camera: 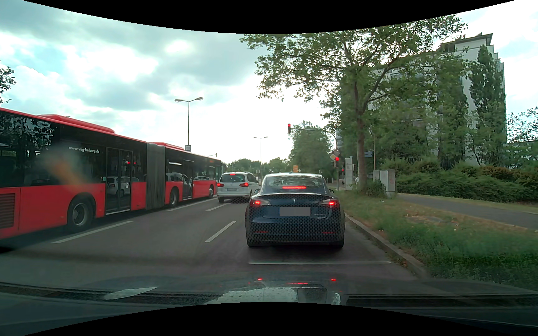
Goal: Follow the waypoints while adhering to traffic rules and regulations
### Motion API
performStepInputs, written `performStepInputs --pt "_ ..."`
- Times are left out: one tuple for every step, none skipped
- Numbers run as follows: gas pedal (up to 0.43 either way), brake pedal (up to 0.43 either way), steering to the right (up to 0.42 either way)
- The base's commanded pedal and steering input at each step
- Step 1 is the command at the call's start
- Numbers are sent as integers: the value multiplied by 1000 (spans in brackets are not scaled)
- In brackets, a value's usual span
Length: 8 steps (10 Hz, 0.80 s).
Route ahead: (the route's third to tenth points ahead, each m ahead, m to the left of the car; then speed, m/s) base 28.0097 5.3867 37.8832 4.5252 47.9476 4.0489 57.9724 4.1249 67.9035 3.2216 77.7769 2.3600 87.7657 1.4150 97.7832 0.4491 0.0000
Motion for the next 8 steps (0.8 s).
performStepInputs --pt "0 238 -2" --pt "0 238 -2" --pt "0 238 -2" --pt "0 238 -2" --pt "0 238 -2" --pt "0 238 -2" --pt "0 238 -2" --pt "0 238 -2"
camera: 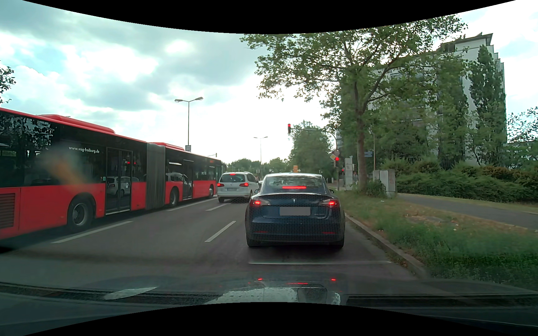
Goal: Follow the waypoints while adhering to traffic rules and regulations
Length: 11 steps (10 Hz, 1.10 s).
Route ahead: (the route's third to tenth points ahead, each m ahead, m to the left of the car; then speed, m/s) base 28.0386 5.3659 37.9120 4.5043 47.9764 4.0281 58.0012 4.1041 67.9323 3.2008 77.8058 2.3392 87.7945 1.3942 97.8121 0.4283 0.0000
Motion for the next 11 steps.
performStepInputs --pt "0 238 -2" --pt "0 238 -2" --pt "0 238 -2" --pt "0 238 -2" --pt "0 238 -2" --pt "0 238 -2" --pt "0 238 -2" --pt "0 238 -2" --pt "0 238 -2" --pt "0 238 -2" --pt "0 238 -2"
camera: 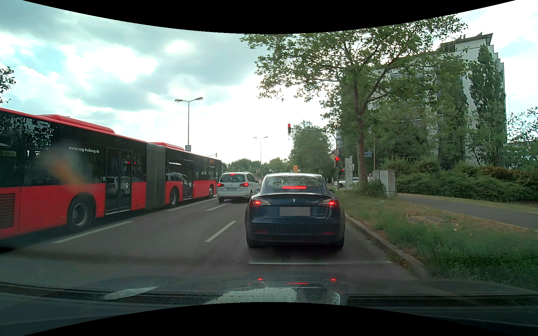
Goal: Follow the waypoints while adhering to traffic rules and regulations
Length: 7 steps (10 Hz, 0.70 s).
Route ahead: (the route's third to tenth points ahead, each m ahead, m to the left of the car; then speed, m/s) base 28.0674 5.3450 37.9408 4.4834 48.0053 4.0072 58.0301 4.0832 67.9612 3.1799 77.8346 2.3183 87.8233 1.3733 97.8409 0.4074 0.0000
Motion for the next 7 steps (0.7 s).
performStepInputs --pt "0 232 -2" --pt "0 238 -2" --pt "0 238 -2" --pt "0 238 -2" --pt "0 238 -2" --pt "0 238 -2" --pt "0 238 -2"
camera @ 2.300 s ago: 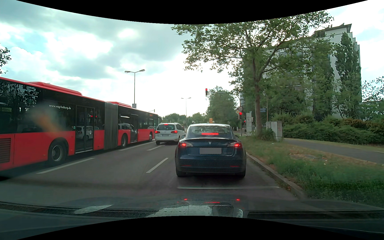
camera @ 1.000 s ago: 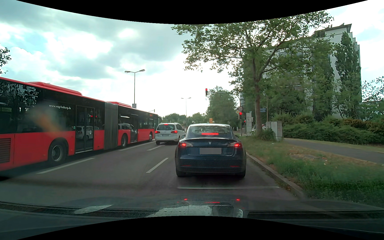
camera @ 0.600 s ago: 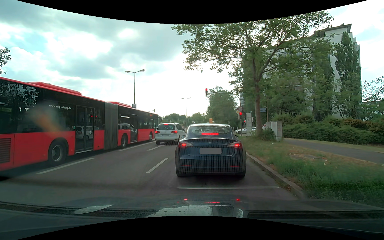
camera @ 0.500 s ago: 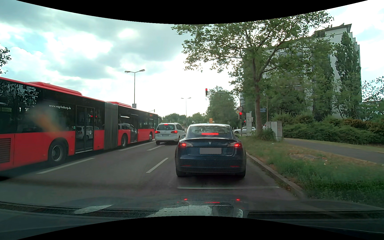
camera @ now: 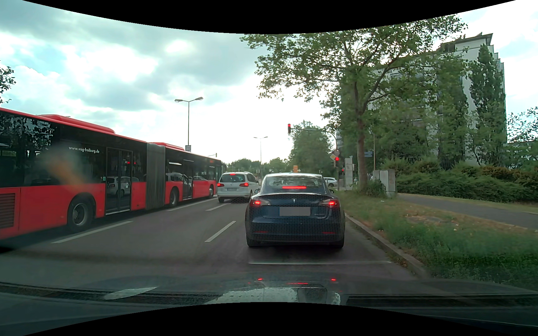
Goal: Follow the waypoints while adhering to traffic rules and regulations
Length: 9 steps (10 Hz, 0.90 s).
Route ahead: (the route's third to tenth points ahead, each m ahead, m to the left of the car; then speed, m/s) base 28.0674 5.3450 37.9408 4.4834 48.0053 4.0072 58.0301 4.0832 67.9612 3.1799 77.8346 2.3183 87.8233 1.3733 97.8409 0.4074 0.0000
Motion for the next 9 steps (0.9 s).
performStepInputs --pt "0 238 -2" --pt "0 238 -2" --pt "0 238 -2" --pt "0 238 -2" --pt "0 238 -2" --pt "0 238 -2" --pt "0 238 -2" --pt "0 238 -2" --pt "0 238 -2"
